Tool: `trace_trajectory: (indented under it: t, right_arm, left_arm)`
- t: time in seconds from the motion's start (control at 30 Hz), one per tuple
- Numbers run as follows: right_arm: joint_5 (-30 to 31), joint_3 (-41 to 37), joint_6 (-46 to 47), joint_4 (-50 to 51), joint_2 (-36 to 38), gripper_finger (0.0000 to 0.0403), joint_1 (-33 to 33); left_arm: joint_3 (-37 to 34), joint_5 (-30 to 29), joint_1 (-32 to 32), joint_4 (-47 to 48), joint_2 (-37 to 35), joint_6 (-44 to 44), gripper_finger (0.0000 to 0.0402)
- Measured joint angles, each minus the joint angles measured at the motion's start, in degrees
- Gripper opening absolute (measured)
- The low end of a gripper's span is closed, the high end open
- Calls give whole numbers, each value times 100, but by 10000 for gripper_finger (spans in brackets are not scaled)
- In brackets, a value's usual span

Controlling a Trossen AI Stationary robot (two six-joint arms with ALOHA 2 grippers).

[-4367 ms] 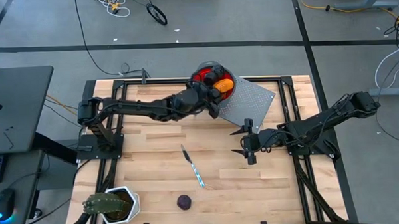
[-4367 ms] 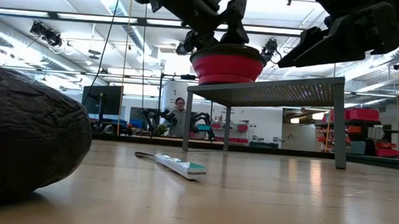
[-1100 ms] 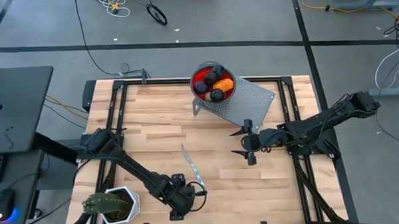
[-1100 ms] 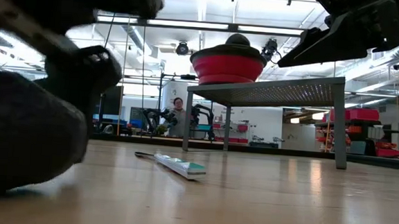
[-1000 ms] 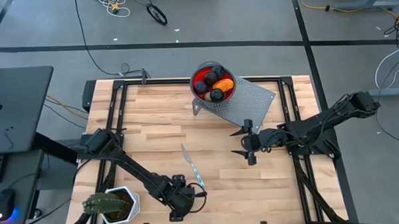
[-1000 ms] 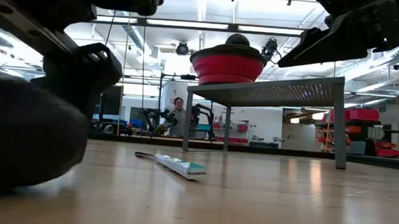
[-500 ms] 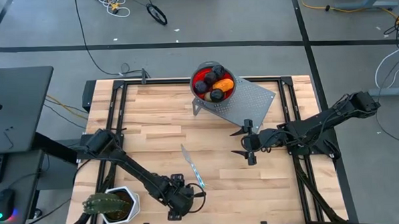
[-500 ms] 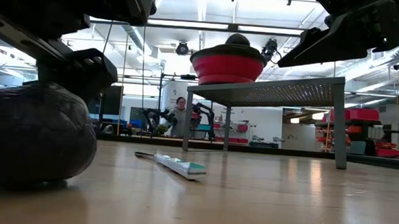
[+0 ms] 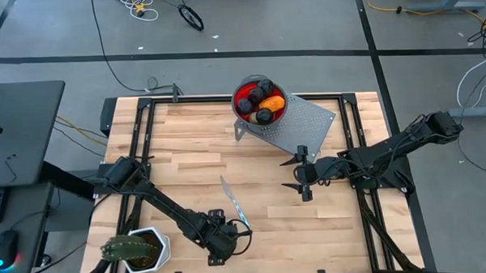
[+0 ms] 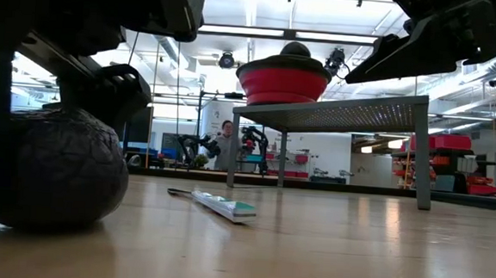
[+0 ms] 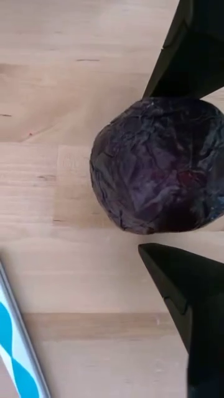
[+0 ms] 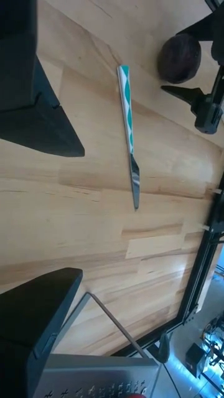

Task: Pick & Place Fruit
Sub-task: Put the mangosteen into the red strainer bowl

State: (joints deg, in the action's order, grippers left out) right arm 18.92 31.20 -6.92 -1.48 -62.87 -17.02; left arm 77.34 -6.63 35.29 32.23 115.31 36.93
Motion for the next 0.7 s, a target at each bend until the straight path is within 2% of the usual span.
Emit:
trace_trajectory:
  t: [0.1,0.4,0.53,0.7]
  right_arm:
    - [0,0,0,0,0,318,0]
    - [0,0,0,42,0,318,0]
    - [0,0,0,40,0,318,0]
    - [0,0,0,46,0,318,0]
  left_arm:
    - [0,2,2,4,0,-11,338]
    - [2,179,-128,152,-35,-1,255]
    - [221,293,-344,644,-88,21,254]
    - [643,160,-674,1165,-263,-195,275]
